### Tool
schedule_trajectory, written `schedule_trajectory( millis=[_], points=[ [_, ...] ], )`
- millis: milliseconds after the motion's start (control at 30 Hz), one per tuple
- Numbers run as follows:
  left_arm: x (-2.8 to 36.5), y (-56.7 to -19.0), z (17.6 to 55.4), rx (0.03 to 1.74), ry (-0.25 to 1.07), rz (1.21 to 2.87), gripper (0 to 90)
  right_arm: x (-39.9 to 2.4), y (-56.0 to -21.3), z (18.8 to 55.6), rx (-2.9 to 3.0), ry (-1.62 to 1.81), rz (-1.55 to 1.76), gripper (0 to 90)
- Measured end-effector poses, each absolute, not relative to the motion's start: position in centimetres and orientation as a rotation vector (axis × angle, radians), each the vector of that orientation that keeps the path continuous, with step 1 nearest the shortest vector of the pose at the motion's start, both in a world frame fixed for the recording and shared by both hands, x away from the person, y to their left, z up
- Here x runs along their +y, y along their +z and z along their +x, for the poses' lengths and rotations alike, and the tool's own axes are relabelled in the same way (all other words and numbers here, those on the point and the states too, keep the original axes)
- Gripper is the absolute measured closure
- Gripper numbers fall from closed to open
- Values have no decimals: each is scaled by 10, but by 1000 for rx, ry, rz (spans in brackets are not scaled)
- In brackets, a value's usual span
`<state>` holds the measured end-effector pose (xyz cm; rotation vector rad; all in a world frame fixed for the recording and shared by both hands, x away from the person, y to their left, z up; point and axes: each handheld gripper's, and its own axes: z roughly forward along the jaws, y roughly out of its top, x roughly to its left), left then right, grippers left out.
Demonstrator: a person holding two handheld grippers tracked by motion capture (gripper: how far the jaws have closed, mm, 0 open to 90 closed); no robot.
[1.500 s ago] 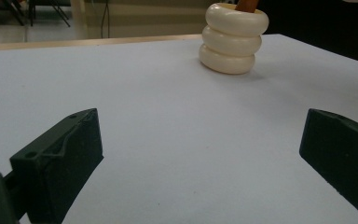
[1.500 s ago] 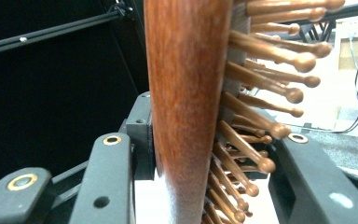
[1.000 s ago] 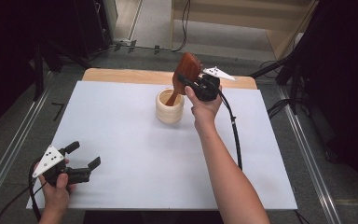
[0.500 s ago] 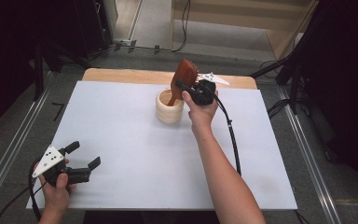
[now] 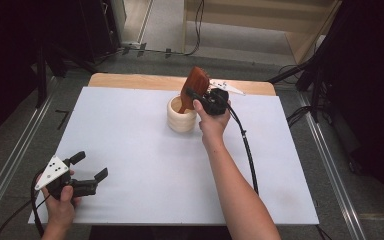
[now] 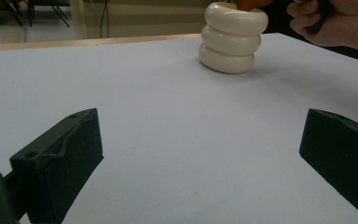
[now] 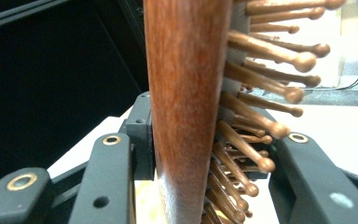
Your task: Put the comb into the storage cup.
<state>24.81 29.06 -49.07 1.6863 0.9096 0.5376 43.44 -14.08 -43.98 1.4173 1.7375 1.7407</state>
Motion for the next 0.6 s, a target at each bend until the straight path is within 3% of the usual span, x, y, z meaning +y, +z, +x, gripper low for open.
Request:
schedule_trajectory(
  millis=[600],
  points=[
    [292, -491, 249, 912, 538, 1679, 0, -152, -447, 436, 1700, 1738, 1501, 437]
  ],
)
